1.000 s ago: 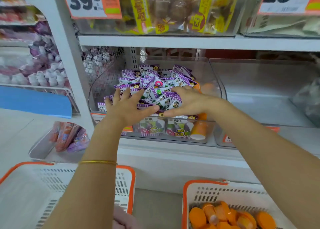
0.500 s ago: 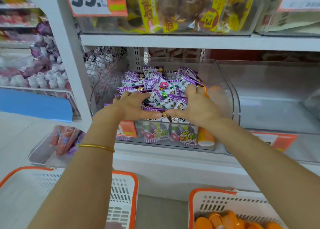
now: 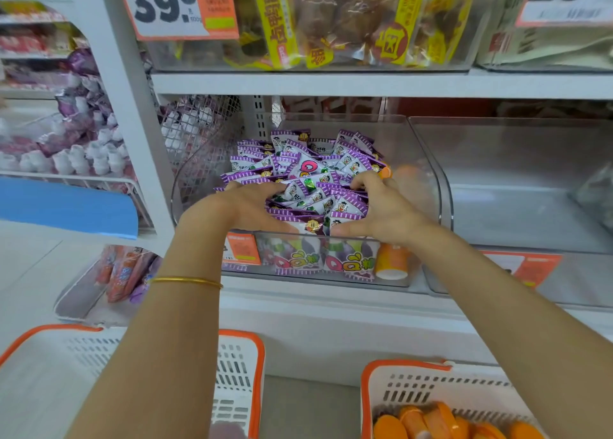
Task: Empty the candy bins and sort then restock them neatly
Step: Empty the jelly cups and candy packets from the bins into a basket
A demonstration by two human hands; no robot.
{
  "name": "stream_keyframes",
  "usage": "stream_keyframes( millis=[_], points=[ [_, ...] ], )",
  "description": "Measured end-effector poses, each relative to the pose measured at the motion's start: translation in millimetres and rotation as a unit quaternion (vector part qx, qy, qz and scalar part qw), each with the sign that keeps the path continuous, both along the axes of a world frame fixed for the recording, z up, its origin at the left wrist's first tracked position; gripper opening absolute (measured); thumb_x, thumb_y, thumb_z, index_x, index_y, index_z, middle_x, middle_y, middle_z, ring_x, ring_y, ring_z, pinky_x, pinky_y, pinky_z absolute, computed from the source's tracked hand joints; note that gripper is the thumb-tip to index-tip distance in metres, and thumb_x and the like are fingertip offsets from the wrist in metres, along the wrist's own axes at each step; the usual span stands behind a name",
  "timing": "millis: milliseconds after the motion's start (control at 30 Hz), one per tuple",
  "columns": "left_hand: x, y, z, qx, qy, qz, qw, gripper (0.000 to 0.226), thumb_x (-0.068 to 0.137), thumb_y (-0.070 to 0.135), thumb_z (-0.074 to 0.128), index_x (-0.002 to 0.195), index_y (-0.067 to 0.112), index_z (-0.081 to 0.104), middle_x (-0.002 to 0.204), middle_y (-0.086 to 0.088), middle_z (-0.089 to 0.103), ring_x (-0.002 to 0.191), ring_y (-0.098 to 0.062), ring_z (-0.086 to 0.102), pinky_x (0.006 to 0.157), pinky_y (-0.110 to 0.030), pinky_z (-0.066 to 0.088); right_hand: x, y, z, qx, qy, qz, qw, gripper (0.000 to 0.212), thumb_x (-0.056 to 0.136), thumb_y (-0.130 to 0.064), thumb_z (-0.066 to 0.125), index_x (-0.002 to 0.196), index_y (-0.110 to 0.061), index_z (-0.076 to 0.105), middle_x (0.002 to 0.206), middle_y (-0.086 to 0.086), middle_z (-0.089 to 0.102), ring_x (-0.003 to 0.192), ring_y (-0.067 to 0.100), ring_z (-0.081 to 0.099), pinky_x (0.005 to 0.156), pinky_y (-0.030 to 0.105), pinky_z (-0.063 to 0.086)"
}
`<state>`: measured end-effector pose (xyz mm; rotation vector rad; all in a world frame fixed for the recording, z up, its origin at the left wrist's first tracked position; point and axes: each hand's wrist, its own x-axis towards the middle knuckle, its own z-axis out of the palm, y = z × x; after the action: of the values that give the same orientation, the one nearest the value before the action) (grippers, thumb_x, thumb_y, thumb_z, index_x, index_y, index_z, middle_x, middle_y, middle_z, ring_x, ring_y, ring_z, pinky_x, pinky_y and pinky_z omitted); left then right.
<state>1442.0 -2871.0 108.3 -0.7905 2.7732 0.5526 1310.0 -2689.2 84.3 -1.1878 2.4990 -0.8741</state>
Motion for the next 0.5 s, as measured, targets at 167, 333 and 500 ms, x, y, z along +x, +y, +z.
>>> stream_keyframes(
  millis=[167, 333, 500],
  points=[
    [5.0, -8.8, -9.5, 0.076, 0.104, 0.024, 0.991, 0.064, 0.073, 0.041, 0.077, 0.122, 0.029, 0.037, 0.134, -0.003, 0.044, 0.129, -0.026, 0.031, 0.105, -0.045, 0.034, 0.0, -4.2, 3.1, 0.054, 0.010, -0.005, 0.998, 0.093, 0.065, -0.052, 0.079, 0.138, -0.014, 0.036, 0.138, 0.010, 0.032, 0.123, 0.023, 0.039, 0.098, 0.031, 0.037],
    [8.7, -14.9, -3.3, 0.056, 0.052, -0.017, 0.997, 0.052, 0.082, 0.038, 0.070, 0.129, 0.033, 0.050, 0.146, -0.003, 0.035, 0.135, -0.026, 0.032, 0.113, -0.040, 0.028, -4.5, -2.1, 8.8, 0.049, -0.037, 0.021, 0.998, 0.090, 0.072, -0.041, 0.078, 0.142, -0.005, 0.036, 0.149, 0.011, 0.033, 0.135, 0.024, 0.034, 0.105, 0.030, 0.032],
    [5.4, -11.8, -10.1, 0.030, 0.114, -0.012, 0.993, 0.046, 0.082, 0.024, 0.073, 0.123, 0.015, 0.056, 0.134, -0.008, 0.048, 0.125, -0.026, 0.042, 0.104, -0.033, 0.033, -3.0, -6.8, 9.7, 0.029, -0.010, 0.007, 1.000, 0.065, 0.071, -0.032, 0.081, 0.121, 0.002, 0.055, 0.127, 0.013, 0.054, 0.115, 0.025, 0.051, 0.093, 0.032, 0.042]
  ],
)
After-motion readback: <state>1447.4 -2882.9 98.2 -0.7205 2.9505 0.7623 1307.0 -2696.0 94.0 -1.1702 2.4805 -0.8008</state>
